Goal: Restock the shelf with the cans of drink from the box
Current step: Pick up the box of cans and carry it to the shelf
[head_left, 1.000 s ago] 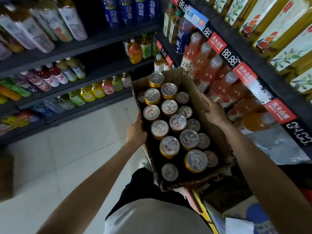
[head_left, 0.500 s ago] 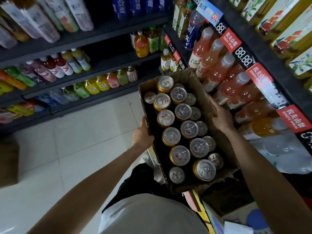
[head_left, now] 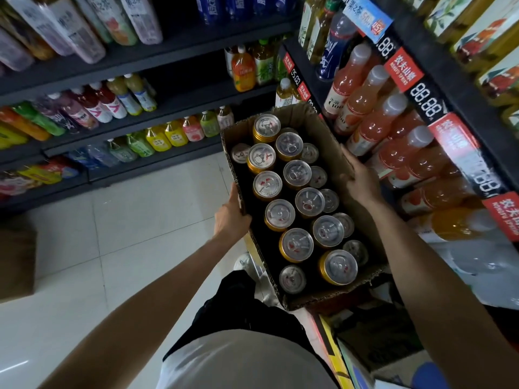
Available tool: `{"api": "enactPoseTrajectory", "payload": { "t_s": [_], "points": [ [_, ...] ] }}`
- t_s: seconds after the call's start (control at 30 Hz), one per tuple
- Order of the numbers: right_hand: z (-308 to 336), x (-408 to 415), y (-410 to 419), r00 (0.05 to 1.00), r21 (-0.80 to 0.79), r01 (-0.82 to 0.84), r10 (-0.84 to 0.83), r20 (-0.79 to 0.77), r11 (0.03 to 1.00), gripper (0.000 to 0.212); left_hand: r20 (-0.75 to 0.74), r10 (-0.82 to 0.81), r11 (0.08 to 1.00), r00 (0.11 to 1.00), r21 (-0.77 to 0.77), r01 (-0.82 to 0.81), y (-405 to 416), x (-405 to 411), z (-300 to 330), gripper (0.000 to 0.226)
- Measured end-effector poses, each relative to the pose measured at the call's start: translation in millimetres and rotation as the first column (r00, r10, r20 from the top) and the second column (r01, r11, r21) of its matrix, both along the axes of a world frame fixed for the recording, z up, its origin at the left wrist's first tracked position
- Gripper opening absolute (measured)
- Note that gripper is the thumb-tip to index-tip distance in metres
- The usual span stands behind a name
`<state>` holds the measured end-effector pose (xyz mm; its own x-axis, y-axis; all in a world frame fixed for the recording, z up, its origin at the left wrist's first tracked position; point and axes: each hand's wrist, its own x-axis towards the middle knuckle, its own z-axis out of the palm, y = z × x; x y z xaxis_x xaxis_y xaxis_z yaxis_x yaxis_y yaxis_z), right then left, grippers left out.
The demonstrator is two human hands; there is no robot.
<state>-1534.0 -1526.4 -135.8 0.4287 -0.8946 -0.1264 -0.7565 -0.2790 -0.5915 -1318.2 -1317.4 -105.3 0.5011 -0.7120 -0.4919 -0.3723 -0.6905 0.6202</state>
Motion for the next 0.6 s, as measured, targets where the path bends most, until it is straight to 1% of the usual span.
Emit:
{"api": "enactPoseTrajectory", "payload": {
  "t_s": [0.1,0.27,0.37,0.47,0.6],
  "points": [
    [1,8,-7,1.0,0.037,-0.002,0.002,0.013,0.999,0.073,0.005,0.01,1.0,1.0,-0.003,-0.01,-8,6,0,0.085],
    [2,17,-13,0.999,0.012,-0.008,0.009,-0.047,1.0,0.077,0.035,-0.001,1.0,0.999,0.009,0.001,-13,14,1,0.085],
    [0,16,-11,0.997,-0.003,-0.019,0.018,-0.077,1.0,0.079,-0.021,0.016,1.0,1.0,0.001,-0.016,-12,14,-4,0.084],
    [1,12,-7,0.998,-0.012,-0.02,0.019,-0.067,1.0,0.076,-0.081,0.017,1.0,0.997,-0.002,-0.018,-8,14,-9,0.084],
    [0,5,-1,0.996,-0.017,-0.012,0.01,-0.094,1.0,0.075,-0.136,0.012,1.0,0.991,0.022,-0.01,-10,21,-5,0.079]
  ]
}}
